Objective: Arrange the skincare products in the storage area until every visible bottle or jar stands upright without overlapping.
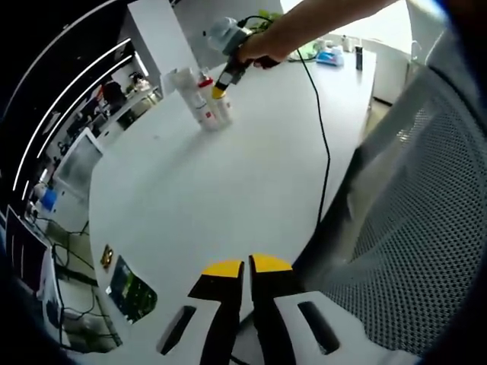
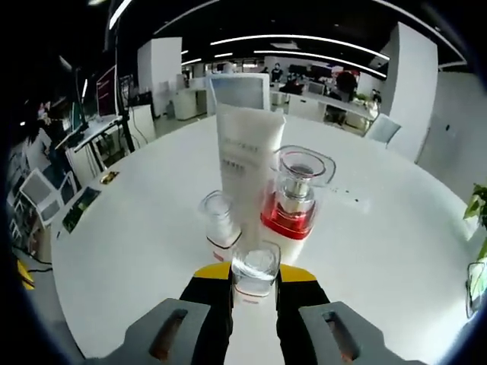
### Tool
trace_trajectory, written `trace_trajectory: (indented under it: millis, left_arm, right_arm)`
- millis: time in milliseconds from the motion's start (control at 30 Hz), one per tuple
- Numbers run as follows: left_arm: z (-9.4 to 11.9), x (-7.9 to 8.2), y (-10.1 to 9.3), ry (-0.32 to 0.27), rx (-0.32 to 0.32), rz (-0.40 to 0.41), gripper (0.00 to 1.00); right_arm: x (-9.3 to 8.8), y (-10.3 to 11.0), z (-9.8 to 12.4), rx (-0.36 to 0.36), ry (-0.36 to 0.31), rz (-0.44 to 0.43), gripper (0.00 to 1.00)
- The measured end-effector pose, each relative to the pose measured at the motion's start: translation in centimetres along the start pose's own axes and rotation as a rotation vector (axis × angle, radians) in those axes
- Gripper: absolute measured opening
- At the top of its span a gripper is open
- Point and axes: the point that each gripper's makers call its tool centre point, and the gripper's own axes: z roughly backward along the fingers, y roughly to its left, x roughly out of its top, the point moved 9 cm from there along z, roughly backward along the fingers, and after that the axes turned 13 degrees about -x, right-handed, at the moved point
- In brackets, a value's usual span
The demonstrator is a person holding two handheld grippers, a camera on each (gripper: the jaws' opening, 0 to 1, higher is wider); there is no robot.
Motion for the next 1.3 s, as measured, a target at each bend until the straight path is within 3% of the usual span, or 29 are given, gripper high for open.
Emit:
trace_trajectory:
  millis: [200, 367, 767, 1300]
  left_arm:
    - [0.0, 0.0, 0.0, 0.002, -0.001, 0.0, 0.03]
    - [0.0, 0.0, 0.0, 0.003, -0.002, 0.001, 0.03]
    - [-0.1, -0.1, 0.0, 0.016, -0.004, 0.003, 0.02]
    - [-0.1, -0.2, 0.0, 0.023, -0.004, 0.006, 0.02]
  right_arm:
    - [-0.4, 0.0, -0.2, 0.0, 0.039, -0.018, 0.14]
    - [-1.1, 0.0, -0.3, 0.013, 0.052, -0.035, 0.22]
    - [-2.9, -0.3, -0.8, 0.027, 0.174, 0.08, 0.2]
    - [-2.4, -0.4, -1.1, 0.03, 0.156, 0.037, 0.18]
